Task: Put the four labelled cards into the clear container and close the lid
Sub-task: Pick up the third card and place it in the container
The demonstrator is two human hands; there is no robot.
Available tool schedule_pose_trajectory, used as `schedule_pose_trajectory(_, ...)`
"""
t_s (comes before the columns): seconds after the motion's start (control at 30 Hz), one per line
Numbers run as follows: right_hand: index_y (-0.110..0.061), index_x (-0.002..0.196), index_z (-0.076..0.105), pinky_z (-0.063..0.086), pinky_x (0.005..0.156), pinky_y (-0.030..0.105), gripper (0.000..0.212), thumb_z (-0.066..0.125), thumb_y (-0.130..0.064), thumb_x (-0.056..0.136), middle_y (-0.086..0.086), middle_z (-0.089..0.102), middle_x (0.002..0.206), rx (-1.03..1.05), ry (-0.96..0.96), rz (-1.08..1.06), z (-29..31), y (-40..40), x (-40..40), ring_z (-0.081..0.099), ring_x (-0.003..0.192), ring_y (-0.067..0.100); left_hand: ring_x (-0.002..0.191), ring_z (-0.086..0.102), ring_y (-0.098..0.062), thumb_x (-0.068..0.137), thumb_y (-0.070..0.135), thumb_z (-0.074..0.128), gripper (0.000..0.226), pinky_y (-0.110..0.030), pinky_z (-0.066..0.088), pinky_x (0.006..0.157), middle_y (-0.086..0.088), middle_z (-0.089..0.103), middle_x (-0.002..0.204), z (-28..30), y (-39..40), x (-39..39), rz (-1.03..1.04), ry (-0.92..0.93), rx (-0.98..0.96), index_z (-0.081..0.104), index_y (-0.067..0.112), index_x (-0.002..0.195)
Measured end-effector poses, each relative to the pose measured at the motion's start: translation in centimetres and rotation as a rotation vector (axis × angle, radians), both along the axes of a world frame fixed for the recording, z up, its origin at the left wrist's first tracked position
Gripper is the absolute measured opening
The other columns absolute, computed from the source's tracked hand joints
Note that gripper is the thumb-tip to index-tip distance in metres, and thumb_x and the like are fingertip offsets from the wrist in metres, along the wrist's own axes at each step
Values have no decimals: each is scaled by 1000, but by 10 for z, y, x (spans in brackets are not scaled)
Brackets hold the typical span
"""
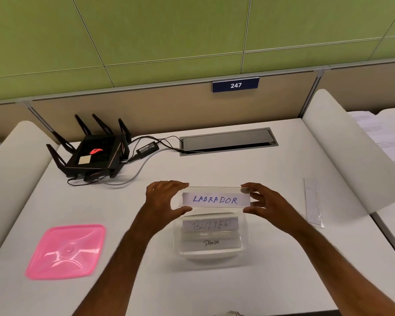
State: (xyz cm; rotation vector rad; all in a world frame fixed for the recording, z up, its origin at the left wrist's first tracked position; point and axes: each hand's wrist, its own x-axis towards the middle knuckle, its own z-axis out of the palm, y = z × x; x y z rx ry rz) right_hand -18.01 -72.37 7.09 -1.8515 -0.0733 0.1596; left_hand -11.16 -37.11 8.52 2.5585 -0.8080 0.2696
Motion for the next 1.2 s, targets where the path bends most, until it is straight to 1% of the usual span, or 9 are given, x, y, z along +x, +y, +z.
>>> schedule_pose_trajectory(0.1, -38, 132, 56, 59, 90, 28, 58, 81, -25, 82, -14, 64, 133, 10, 12, 1, -2, 1, -3, 60, 127, 9, 128, 47, -9, 80, 69, 64, 70, -26, 14, 113, 11, 59, 136, -1, 1, -5, -1, -3, -3, 55, 31, 137)
schedule_pose_trajectory(0.27, -39, 132, 56, 59, 92, 34, 58, 81, -25, 82, -13, 63, 134, 27, 28, -2, -2, 1, -4, 60, 127, 12, 129, 48, -12, 78, 69, 65, 70, -33, 18, 112, 9, 60, 137, -2, 0, -8, 21, 20, -6, 55, 31, 137)
schedule_pose_trajectory(0.4, -39, 131, 57, 59, 90, 30, 58, 81, -29, 80, -15, 63, 133, 48, 23, 6, 1, 2, -4, 59, 128, 9, 128, 49, -12, 78, 69, 65, 70, -33, 18, 112, 10, 60, 136, -1, 0, -8, 22, 22, -7, 55, 32, 136)
schedule_pose_trajectory(0.5, -37, 132, 57, 59, 92, 33, 58, 81, -25, 80, -13, 63, 133, 64, 26, 4, 1, 3, -3, 59, 128, 10, 128, 49, -12, 78, 69, 66, 69, -32, 17, 112, 11, 60, 136, -1, 1, -8, 27, 19, -2, 55, 32, 136)
schedule_pose_trajectory(0.67, -37, 130, 57, 58, 87, 27, 57, 81, -22, 81, -16, 63, 133, 20, 19, 11, 0, 4, -3, 59, 127, 9, 128, 51, -14, 77, 64, 71, 68, -37, 21, 112, 10, 60, 135, 1, -1, -9, 35, 70, 20, 57, 30, 134)
schedule_pose_trajectory(0.83, -38, 125, 58, 60, 87, 34, 55, 86, -22, 80, -19, 64, 131, -123, -20, 14, -6, 6, -4, 60, 125, 7, 117, 51, -3, 74, 52, 80, 63, -24, 32, 106, 16, 58, 127, -3, -2, -11, -2, 201, -29, 54, 30, 128)
schedule_pose_trajectory(0.97, -39, 116, 55, 59, 84, 29, 52, 87, -26, 79, -25, 63, 124, -265, -35, 64, -12, 7, -4, 59, 121, 2, 110, 50, 11, 70, 37, 88, 59, -14, 49, 91, 26, 50, 114, -10, -3, -14, -17, 364, -83, 50, 34, 116)
schedule_pose_trajectory(1.1, -41, 110, 52, 52, 86, 19, 52, 88, -25, 77, -27, 62, 118, -355, -1, 94, -19, 10, -2, 58, 112, 0, 108, 52, 1, 69, 31, 89, 58, -21, 51, 87, 24, 49, 109, -19, -8, -17, 13, 454, -57, 44, 40, 106)
schedule_pose_trajectory(1.2, -43, 107, 50, 44, 83, 9, 54, 89, -27, 74, -29, 62, 115, -438, 36, 108, -24, 13, 1, 54, 113, -12, 107, 51, -6, 69, 28, 89, 59, -19, 46, 83, 19, 55, 110, -27, -10, -19, 68, 526, -27, 44, 39, 106)
